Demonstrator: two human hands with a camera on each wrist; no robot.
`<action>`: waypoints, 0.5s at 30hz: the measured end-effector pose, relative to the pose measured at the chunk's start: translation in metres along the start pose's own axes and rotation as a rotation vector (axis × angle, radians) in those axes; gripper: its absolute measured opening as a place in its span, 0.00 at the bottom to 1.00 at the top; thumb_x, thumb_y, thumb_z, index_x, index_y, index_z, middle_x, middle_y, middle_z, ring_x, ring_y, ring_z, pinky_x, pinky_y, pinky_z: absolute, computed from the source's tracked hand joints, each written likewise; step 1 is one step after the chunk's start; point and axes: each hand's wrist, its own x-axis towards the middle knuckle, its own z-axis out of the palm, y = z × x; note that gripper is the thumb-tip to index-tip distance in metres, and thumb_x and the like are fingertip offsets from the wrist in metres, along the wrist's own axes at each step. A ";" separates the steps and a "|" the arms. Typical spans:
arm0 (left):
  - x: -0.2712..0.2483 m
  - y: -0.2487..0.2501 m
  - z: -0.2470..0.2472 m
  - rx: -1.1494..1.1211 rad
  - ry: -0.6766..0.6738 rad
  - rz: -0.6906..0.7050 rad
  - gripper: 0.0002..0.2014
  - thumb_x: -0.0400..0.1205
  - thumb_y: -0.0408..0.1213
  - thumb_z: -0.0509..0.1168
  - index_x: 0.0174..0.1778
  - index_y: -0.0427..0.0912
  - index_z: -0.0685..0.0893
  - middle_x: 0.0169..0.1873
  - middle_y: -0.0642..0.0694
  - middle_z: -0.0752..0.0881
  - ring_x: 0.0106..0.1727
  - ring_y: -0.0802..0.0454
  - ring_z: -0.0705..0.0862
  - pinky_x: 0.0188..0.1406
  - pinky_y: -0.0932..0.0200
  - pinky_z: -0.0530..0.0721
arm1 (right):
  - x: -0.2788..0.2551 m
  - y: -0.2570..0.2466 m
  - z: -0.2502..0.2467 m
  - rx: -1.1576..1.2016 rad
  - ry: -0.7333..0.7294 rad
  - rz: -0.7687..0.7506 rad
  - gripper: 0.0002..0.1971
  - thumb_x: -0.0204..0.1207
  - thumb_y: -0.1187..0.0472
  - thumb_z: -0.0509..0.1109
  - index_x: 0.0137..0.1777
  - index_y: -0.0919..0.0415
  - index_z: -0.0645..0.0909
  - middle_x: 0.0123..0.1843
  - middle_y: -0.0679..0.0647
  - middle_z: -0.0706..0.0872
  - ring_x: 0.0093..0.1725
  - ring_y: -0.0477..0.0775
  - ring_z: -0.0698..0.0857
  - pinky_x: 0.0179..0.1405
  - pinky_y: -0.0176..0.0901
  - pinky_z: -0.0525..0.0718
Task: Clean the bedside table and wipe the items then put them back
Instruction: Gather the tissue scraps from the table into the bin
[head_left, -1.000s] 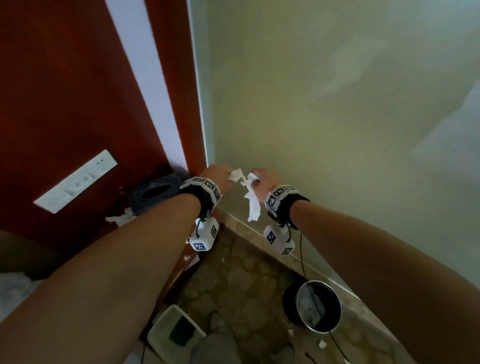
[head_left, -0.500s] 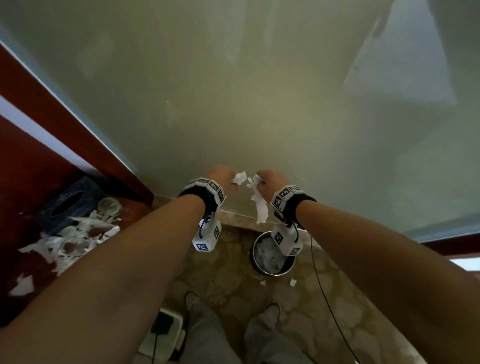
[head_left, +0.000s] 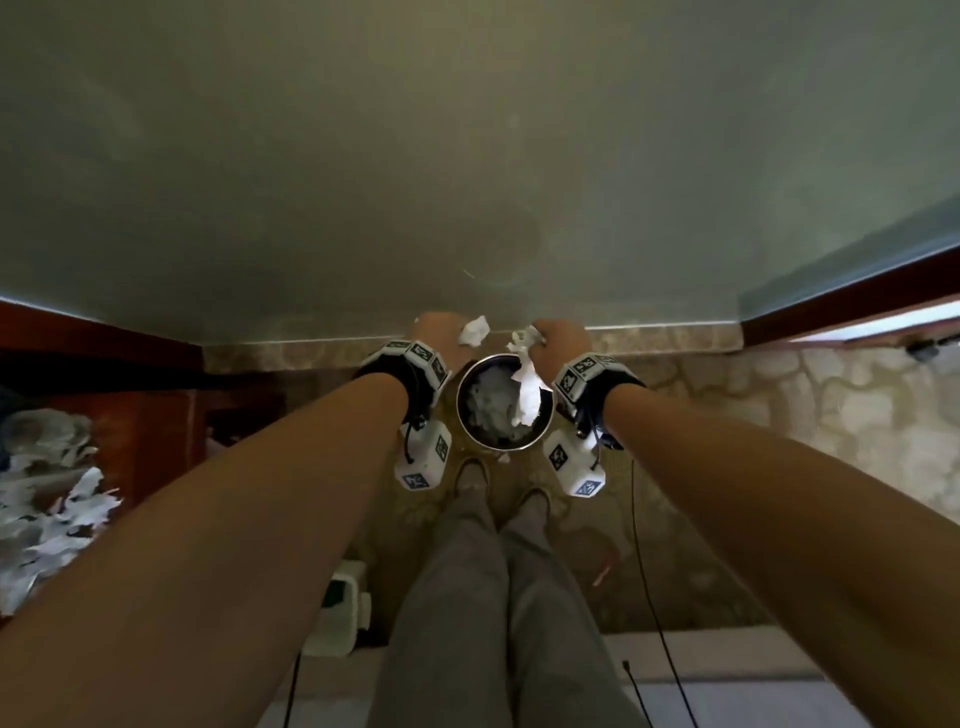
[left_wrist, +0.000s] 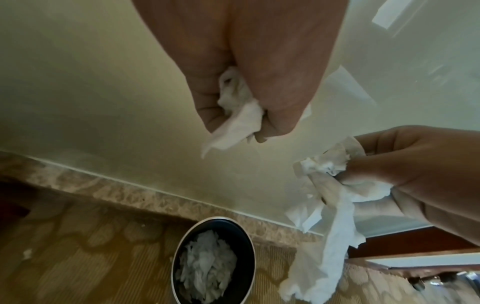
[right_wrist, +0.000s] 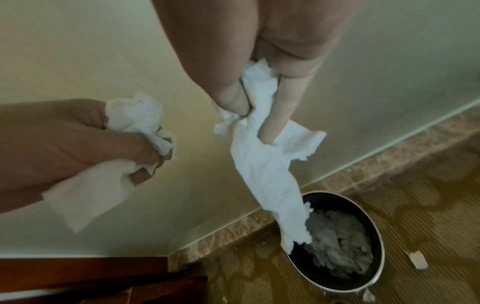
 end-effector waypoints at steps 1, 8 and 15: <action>0.015 0.000 0.013 -0.012 -0.015 -0.002 0.16 0.88 0.41 0.57 0.59 0.34 0.85 0.58 0.36 0.87 0.62 0.36 0.84 0.59 0.52 0.78 | 0.008 0.010 0.009 0.015 0.004 0.035 0.11 0.79 0.68 0.62 0.57 0.62 0.83 0.50 0.57 0.85 0.46 0.57 0.80 0.42 0.38 0.70; 0.107 -0.011 0.113 -0.041 -0.121 -0.018 0.11 0.83 0.39 0.63 0.58 0.37 0.83 0.57 0.38 0.87 0.60 0.39 0.84 0.64 0.50 0.76 | 0.074 0.072 0.090 0.107 -0.053 0.208 0.09 0.80 0.64 0.61 0.51 0.59 0.84 0.42 0.55 0.82 0.43 0.59 0.83 0.37 0.41 0.74; 0.180 -0.029 0.204 -0.053 -0.186 -0.057 0.15 0.83 0.40 0.64 0.65 0.42 0.82 0.60 0.39 0.86 0.61 0.40 0.83 0.53 0.53 0.80 | 0.127 0.122 0.157 0.183 -0.061 0.262 0.11 0.80 0.64 0.62 0.55 0.62 0.85 0.53 0.61 0.89 0.53 0.64 0.85 0.44 0.42 0.73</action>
